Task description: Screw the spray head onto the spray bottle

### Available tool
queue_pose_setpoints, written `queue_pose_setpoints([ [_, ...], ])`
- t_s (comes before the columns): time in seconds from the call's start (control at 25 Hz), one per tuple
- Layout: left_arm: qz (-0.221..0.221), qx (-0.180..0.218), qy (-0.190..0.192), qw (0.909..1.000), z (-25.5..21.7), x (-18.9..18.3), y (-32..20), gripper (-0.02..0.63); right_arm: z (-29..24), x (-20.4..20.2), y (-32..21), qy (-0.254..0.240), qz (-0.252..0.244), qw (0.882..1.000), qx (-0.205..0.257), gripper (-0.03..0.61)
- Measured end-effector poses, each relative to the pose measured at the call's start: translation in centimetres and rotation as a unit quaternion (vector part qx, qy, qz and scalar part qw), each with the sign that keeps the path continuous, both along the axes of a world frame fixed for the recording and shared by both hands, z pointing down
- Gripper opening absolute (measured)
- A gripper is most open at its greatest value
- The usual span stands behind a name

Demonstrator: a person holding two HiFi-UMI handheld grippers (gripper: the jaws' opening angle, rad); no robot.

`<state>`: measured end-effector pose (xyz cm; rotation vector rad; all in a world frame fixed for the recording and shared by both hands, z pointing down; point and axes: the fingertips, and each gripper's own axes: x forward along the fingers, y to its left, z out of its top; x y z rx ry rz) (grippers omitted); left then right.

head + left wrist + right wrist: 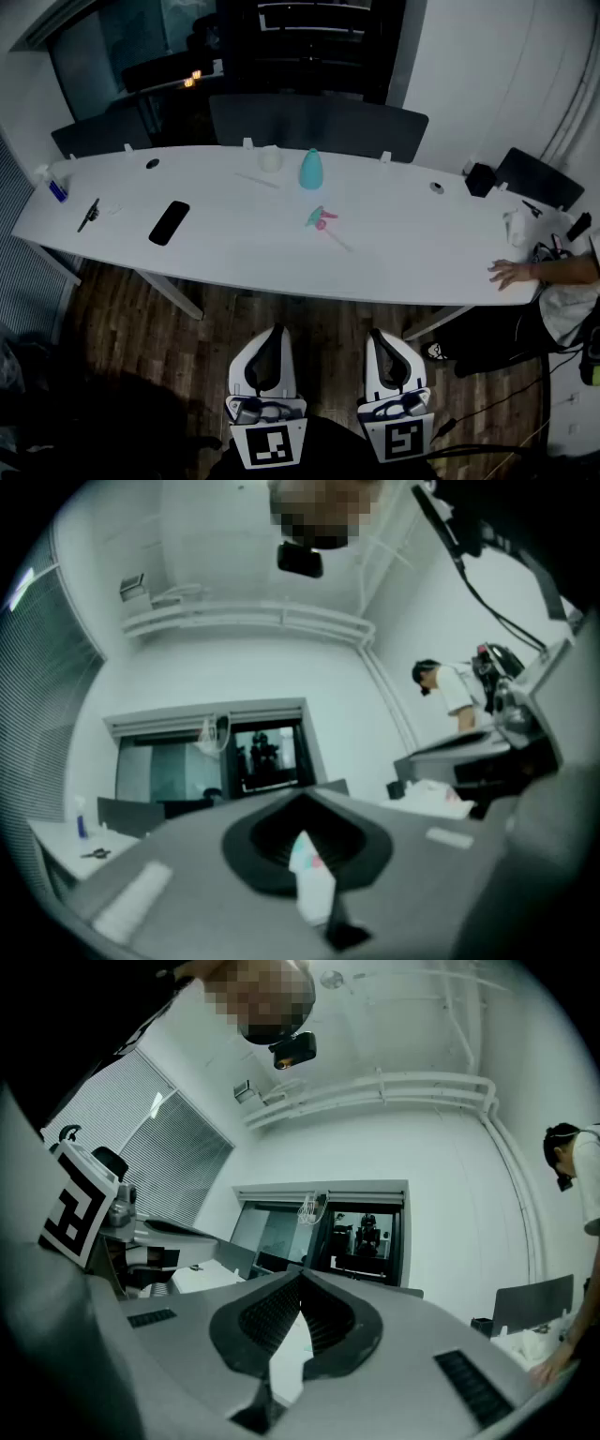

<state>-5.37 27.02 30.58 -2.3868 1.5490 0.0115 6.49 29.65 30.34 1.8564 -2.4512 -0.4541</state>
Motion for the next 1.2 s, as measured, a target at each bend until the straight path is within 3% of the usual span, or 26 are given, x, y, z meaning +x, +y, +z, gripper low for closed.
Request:
queue_pose_setpoints([
  [0.4, -0.003, 0.001, 0.003, 1.0000, 0.5, 2.5, -1.1, 0.005, 0.8, 2.6, -0.5, -0.005, -0.004, 1.000, -0.007, 0.005],
  [0.68, -0.012, -0.020, -0.002, 0.9997, 1.7, 3.5, -3.1, 0.005, 1.8, 3.3, -2.6, -0.017, -0.018, 0.999, -0.023, 0.005],
  [0.96, -0.022, -0.052, -0.012, 0.9983, 3.6, 2.3, -9.5, 0.005, 3.3, 2.3, -9.0, -0.021, -0.029, 0.999, -0.041, 0.005],
  [1.2, -0.002, -0.037, -0.038, 0.9986, 3.4, 1.4, -19.3, 0.005, 4.0, 1.2, -19.0, -0.014, -0.021, 0.998, -0.054, 0.005],
])
